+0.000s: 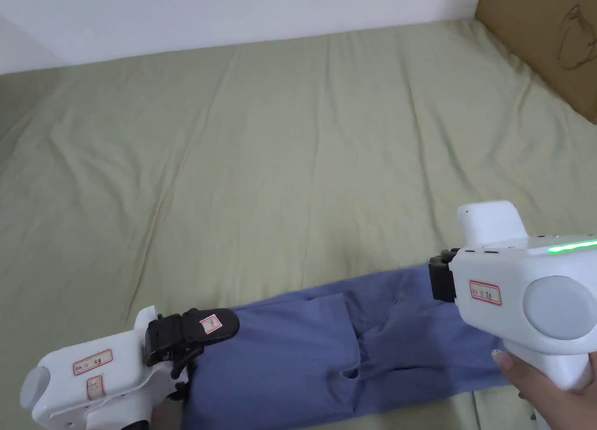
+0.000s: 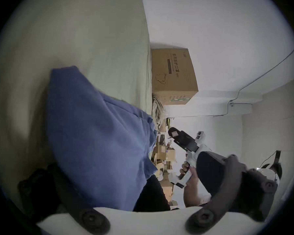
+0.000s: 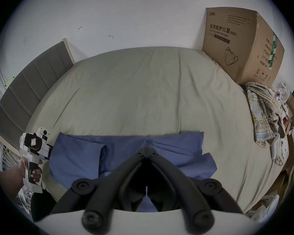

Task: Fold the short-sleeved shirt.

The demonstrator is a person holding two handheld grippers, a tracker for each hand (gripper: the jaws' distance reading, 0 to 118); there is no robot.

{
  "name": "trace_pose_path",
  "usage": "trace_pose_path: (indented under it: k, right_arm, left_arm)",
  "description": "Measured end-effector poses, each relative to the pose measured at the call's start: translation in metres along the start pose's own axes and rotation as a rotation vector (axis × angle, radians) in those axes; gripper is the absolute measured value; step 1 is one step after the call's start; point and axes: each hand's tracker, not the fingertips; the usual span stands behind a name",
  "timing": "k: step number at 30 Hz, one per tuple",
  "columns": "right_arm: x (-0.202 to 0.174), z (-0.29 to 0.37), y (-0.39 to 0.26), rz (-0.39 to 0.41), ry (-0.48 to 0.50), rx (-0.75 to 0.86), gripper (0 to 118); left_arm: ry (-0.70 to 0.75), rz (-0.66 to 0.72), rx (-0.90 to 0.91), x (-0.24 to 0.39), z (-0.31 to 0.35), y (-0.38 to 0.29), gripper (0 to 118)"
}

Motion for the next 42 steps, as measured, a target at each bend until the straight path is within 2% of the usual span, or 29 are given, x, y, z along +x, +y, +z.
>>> trace_pose_path:
  k: [1,2,3,4,6,8,10,14,17,20,22,24,27,30,34,38,40,41,42]
  right_arm:
    - [0.000,-0.002,-0.001,-0.004,0.003,-0.006,0]
    - [-0.001,-0.003,-0.002,-0.008,0.007,-0.011,0]
    - [-0.002,-0.004,-0.003,-0.012,0.014,-0.016,0]
    - [-0.003,-0.005,-0.003,-0.014,0.020,-0.019,0]
    - [-0.006,-0.006,-0.005,-0.009,0.027,-0.027,0]
    - [-0.009,-0.005,-0.005,-0.002,0.032,-0.030,0]
    - [-0.010,-0.003,-0.005,-0.001,0.040,-0.028,0]
    - [-0.010,0.005,-0.003,-0.013,0.052,-0.004,0]
    - [-0.010,0.011,-0.002,-0.021,0.068,0.008,0]
    - [-0.011,0.018,-0.003,-0.021,0.081,0.019,0]
    - [-0.011,0.022,-0.004,-0.024,0.092,0.027,0]
    - [-0.010,0.023,-0.006,-0.026,0.100,0.033,0]
    - [-0.009,0.021,-0.008,-0.034,0.109,0.033,0]
    - [-0.005,0.022,-0.009,-0.061,0.126,0.035,0]
    - [-0.001,0.027,-0.008,-0.052,0.128,0.042,0]
    - [0.009,0.030,-0.007,-0.052,0.111,0.052,0]
    - [0.015,0.029,-0.007,-0.066,0.107,0.051,0]
    - [0.017,0.028,-0.008,-0.072,0.106,0.049,0]
    - [0.019,0.027,-0.008,-0.078,0.105,0.045,0]
  left_arm:
    - [0.006,-0.003,0.015,-0.001,0.006,0.000,89]
    - [0.043,-0.011,0.036,-0.005,0.010,-0.001,50]
    - [0.170,-0.011,0.053,-0.014,0.015,-0.001,6]
    - [0.317,-0.016,0.048,-0.022,0.014,-0.002,6]
    - [0.172,-0.014,0.074,-0.014,0.014,-0.001,6]
    - [0.279,-0.041,0.061,-0.008,0.008,-0.004,6]
    - [0.308,-0.036,0.079,0.007,0.005,-0.009,6]
    - [0.493,-0.198,0.065,0.056,0.013,-0.016,6]
    - [0.681,-0.261,0.100,0.095,0.036,-0.018,6]
    - [1.031,-0.358,0.159,0.130,0.061,-0.020,6]
    - [1.265,-0.499,0.171,0.157,0.061,-0.031,6]
    - [1.354,-0.619,0.161,0.172,0.053,-0.039,6]
    - [1.295,-0.605,0.145,0.185,0.034,-0.041,6]
    - [1.138,-0.579,0.093,0.197,-0.002,-0.041,6]
    - [0.913,-0.443,0.030,0.197,-0.057,-0.038,6]
    - [0.784,-0.350,-0.029,0.181,-0.116,-0.035,10]
    - [0.726,-0.268,-0.086,0.168,-0.141,-0.035,25]
    - [0.710,-0.244,-0.088,0.163,-0.153,-0.037,36]
    - [0.683,-0.218,-0.098,0.157,-0.160,-0.036,59]
